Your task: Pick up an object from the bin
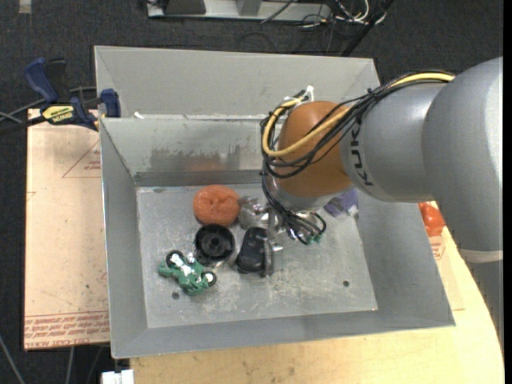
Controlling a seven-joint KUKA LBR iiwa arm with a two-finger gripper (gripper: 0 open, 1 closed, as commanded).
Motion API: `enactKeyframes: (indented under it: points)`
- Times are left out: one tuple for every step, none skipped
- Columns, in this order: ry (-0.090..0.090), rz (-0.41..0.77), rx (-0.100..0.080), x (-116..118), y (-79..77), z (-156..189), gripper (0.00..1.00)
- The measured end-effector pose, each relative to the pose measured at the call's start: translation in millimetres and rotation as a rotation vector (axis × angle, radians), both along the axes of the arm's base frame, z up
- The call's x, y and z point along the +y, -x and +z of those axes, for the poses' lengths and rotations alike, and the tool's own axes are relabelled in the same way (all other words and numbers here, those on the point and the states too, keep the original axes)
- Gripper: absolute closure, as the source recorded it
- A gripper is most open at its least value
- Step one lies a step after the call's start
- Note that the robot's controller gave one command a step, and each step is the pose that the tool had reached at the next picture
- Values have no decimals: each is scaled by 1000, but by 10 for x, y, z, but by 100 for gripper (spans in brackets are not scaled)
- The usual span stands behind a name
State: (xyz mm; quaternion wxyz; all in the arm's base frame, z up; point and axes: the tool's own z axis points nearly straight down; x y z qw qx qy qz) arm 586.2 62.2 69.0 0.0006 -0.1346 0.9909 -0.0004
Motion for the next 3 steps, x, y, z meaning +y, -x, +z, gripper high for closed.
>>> enactKeyframes:
  points:
    - [-4,338,-7,242,56,43,100]
    - [-4,338,-7,241,56,43,100]
    - [-4,314,-18,206,60,1943,100]
